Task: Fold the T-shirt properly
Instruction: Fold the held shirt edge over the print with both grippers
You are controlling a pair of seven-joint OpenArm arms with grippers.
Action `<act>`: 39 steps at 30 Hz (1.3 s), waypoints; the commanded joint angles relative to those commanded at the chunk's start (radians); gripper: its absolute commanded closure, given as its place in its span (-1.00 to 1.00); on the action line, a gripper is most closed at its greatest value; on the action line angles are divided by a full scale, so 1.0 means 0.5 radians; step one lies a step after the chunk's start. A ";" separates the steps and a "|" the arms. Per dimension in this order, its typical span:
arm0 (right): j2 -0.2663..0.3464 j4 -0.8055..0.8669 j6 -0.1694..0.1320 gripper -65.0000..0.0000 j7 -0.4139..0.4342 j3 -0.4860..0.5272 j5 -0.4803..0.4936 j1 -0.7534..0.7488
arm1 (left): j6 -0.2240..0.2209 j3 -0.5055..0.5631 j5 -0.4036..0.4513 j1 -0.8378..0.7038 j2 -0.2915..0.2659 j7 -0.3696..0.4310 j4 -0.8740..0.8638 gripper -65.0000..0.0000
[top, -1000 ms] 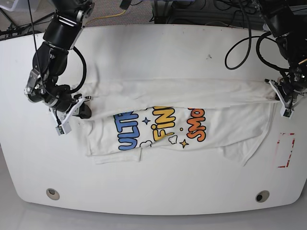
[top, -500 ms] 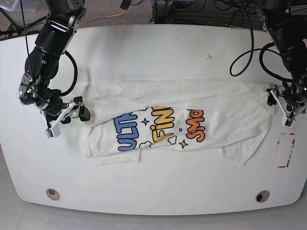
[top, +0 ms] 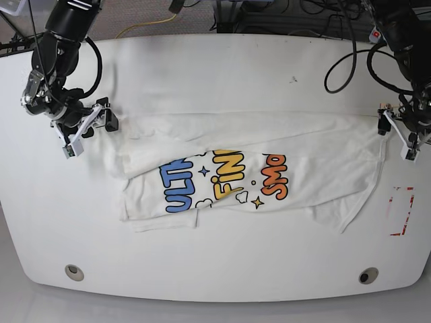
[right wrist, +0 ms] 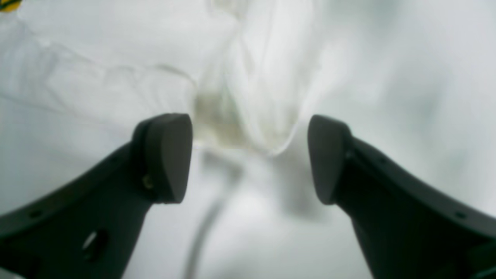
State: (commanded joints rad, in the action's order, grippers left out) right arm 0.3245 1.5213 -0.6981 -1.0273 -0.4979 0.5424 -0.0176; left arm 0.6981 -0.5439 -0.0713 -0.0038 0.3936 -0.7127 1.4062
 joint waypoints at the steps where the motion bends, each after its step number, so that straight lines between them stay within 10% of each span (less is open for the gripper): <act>1: 0.000 -0.025 0.000 -0.33 0.015 0.006 0.000 -0.003 | 0.000 0.000 0.000 -0.009 -0.003 0.037 -0.018 -0.59; 11: 0.000 -0.381 0.000 -0.14 0.199 0.018 0.000 0.080 | 0.000 0.003 0.000 0.052 -0.006 0.206 -0.331 -0.55; 17: 0.000 -0.365 0.000 0.98 0.190 0.006 0.003 0.080 | 0.000 0.021 0.015 0.040 -0.068 0.206 -0.365 0.64; 19: 0.000 -0.316 0.000 1.00 0.187 0.003 0.003 0.052 | 0.000 0.061 0.015 0.028 -0.071 0.203 -0.365 1.00; 24: -0.034 0.028 0.000 1.00 0.147 -0.003 0.018 -0.147 | 0.000 0.071 0.015 -0.166 -0.074 0.199 -0.227 1.00; 29: -0.144 0.359 0.213 1.00 0.077 -0.144 0.015 -0.350 | 0.000 -0.043 0.003 -0.393 -0.095 0.040 0.031 1.00; 39: -0.282 0.552 0.321 1.00 -0.083 -0.279 0.006 -0.611 | 0.000 -0.193 0.009 -0.730 -0.141 -0.046 0.322 1.00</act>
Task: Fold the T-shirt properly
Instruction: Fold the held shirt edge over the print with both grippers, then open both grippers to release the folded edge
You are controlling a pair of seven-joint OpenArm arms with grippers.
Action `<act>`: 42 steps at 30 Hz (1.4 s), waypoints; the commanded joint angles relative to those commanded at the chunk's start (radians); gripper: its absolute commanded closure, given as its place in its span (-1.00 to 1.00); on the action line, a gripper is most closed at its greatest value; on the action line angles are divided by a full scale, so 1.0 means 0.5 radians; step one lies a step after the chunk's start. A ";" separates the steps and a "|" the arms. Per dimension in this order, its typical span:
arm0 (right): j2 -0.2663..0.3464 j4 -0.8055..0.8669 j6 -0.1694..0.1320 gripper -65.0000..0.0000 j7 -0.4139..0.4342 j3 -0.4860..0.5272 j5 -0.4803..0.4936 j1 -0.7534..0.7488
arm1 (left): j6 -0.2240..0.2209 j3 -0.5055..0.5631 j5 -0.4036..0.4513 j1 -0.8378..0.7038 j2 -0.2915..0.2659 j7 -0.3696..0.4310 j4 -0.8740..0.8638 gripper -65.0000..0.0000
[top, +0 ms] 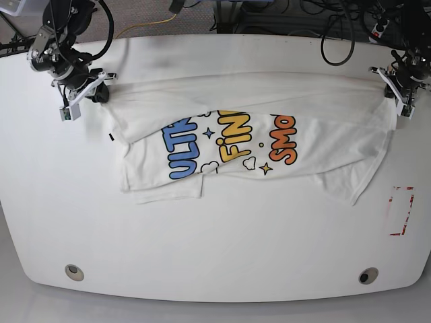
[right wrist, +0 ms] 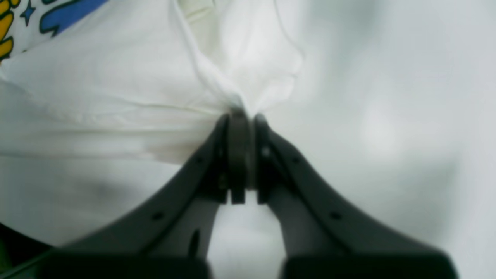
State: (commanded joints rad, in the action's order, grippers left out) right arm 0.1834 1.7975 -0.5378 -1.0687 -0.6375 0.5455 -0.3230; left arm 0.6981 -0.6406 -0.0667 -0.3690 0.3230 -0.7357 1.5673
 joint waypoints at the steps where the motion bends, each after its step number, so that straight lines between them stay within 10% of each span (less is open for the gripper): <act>1: 0.000 0.000 0.000 1.00 0.000 0.000 0.000 -0.021 | 0.000 0.000 0.000 -0.018 0.000 0.000 0.015 1.00; 9: 0.003 0.006 -0.009 0.94 0.000 0.006 0.003 -0.129 | 0.000 -0.006 0.003 -0.098 0.003 0.000 0.028 1.00; 15: 0.003 0.049 -0.018 -0.21 -0.015 0.003 0.015 -0.132 | 0.000 -0.003 0.000 -0.095 0.006 0.000 0.028 0.15; 19: 0.009 0.135 -0.018 -0.60 -0.018 0.003 0.015 -0.120 | 0.000 0.000 -0.009 -0.064 0.009 0.000 0.064 -0.28; 31: 0.077 0.141 -0.006 -0.61 -0.107 0.077 0.000 0.322 | 0.000 -0.092 -0.006 0.098 0.006 0.000 0.448 -0.29; 42: 0.295 -0.595 -0.006 -0.61 -0.049 0.522 -0.006 1.016 | 0.000 -0.098 0.006 0.233 0.009 0.000 0.445 -0.29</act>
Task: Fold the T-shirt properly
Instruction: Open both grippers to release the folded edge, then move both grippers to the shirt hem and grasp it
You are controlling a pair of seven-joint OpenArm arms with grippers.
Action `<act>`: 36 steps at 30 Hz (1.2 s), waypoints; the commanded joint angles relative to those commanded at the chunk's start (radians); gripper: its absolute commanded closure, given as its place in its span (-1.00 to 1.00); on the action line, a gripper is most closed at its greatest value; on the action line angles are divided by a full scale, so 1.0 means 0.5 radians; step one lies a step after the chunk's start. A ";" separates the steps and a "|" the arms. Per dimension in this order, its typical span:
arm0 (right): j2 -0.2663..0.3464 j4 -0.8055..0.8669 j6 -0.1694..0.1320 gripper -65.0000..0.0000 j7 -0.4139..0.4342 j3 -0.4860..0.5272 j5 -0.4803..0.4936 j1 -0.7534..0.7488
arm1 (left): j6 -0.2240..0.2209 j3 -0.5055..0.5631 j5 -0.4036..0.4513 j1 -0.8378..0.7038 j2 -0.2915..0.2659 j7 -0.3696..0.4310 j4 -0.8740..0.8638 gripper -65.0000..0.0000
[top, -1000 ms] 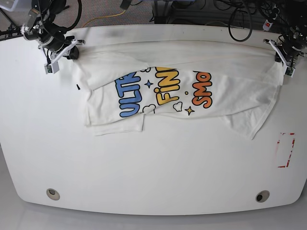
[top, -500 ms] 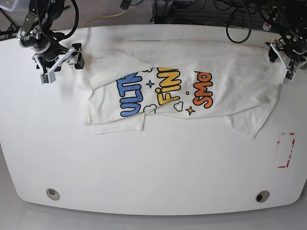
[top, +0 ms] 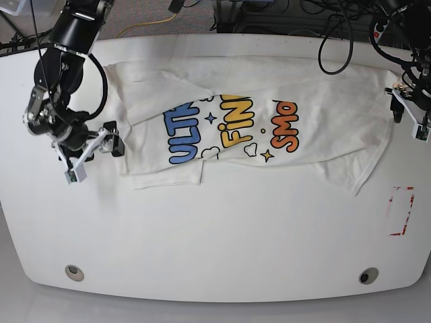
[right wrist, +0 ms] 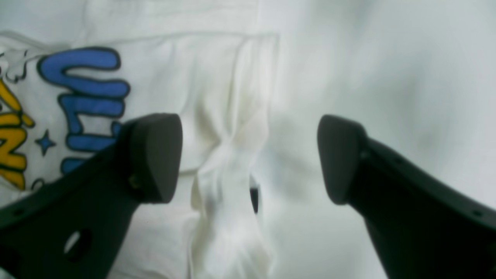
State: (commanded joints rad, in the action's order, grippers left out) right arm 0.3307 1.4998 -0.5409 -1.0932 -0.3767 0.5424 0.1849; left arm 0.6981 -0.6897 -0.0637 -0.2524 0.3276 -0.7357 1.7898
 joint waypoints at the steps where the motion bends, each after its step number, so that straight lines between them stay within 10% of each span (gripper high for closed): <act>1: 0.028 -0.077 0.000 -0.61 0.043 0.061 0.000 0.058 | 0.000 0.003 0.000 0.000 -0.003 0.000 0.000 -0.29; 15: 0.187 -1.277 -0.015 -0.61 0.644 0.786 0.003 0.721 | 0.000 -0.006 0.000 0.000 -0.012 0.000 0.000 -0.29; 30: 0.049 -1.359 0.003 -0.60 0.798 0.911 -0.003 0.724 | 0.000 0.009 0.000 0.000 -0.012 0.000 -0.006 -0.29; 36: 0.043 -1.359 0.003 0.25 0.801 0.911 -0.003 0.724 | 0.000 0.012 0.003 0.077 -0.012 0.000 -0.006 -0.29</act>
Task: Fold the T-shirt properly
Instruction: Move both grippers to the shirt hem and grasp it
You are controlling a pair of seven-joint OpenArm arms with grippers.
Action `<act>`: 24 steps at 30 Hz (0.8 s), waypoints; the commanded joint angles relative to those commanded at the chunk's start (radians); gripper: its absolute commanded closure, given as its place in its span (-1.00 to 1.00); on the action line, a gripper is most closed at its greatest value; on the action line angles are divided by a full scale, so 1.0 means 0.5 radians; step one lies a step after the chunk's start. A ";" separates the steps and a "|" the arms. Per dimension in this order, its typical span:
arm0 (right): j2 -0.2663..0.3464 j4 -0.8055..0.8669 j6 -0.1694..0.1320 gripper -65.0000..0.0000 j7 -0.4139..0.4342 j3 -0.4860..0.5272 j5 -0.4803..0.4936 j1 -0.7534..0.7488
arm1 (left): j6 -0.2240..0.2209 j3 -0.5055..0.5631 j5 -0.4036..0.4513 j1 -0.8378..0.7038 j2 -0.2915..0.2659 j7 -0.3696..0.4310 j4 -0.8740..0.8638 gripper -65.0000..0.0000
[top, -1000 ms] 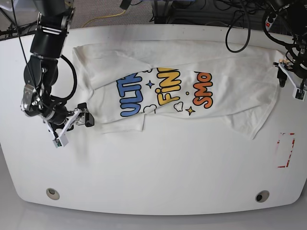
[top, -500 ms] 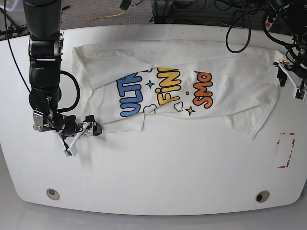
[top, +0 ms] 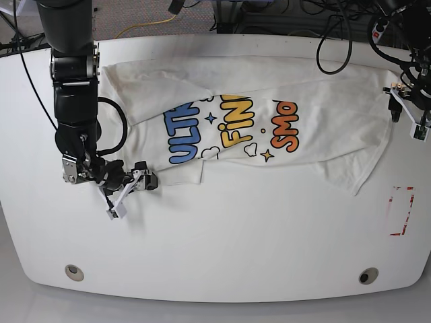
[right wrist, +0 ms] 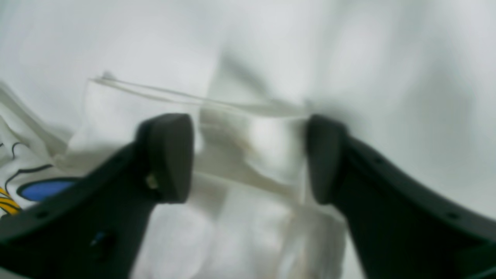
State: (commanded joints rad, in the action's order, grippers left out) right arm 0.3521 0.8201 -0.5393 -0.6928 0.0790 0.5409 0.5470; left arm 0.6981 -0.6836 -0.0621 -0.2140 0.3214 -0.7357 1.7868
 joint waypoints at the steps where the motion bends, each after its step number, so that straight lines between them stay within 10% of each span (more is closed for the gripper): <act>1: 0.000 0.000 0.000 0.40 0.000 0.000 0.000 0.000 | 0.000 -0.003 0.000 0.031 0.000 0.000 -0.003 -0.29; 6: 0.000 0.000 0.000 1.00 0.000 0.000 0.000 0.000 | 0.000 -0.015 0.003 0.181 0.000 0.000 -0.147 -0.30; 11: 0.012 0.012 0.000 1.00 0.000 0.003 0.000 0.000 | -0.158 0.077 0.000 0.411 0.003 0.000 -0.384 -0.32; 24: 0.000 0.012 0.000 1.00 0.000 0.003 0.000 0.000 | -0.176 0.356 -0.006 1.114 0.012 0.046 -1.372 -0.69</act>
State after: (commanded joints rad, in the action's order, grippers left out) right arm 0.3521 0.8263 -0.5393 -0.6928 0.0806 0.5409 0.5470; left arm 0.6099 -0.5056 -0.0652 0.3429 0.3276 -0.7127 1.1009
